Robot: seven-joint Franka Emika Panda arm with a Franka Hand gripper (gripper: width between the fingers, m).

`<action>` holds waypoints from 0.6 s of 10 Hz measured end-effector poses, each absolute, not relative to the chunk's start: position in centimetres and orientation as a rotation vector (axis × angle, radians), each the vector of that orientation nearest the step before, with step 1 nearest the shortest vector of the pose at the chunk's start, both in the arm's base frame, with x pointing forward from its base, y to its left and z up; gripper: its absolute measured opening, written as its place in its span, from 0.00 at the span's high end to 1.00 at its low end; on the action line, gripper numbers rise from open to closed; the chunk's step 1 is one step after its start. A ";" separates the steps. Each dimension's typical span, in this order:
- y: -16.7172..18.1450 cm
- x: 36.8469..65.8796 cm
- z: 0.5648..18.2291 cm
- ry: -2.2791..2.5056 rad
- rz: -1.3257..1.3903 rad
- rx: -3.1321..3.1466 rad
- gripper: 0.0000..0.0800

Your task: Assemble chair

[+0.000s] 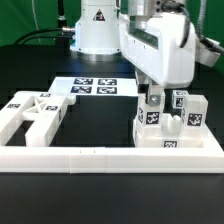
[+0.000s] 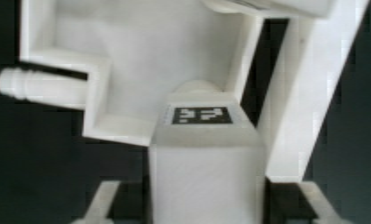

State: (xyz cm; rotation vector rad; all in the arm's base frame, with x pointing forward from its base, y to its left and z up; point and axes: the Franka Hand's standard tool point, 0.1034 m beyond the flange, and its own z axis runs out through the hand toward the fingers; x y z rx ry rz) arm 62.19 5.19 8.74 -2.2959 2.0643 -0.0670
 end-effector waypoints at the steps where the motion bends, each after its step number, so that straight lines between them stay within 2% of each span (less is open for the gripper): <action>1: 5.1 62.2 8.8 2.131 -0.065 -2.234 0.65; 5: 5.1 61.9 8.7 2.188 -0.016 -2.175 0.65; 6: 5.5 61.9 8.7 2.184 -0.007 -2.183 0.46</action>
Offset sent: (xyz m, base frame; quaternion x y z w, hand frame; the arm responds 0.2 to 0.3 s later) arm 0.0000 0.0000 0.0000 0.0000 0.0000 0.1296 0.9916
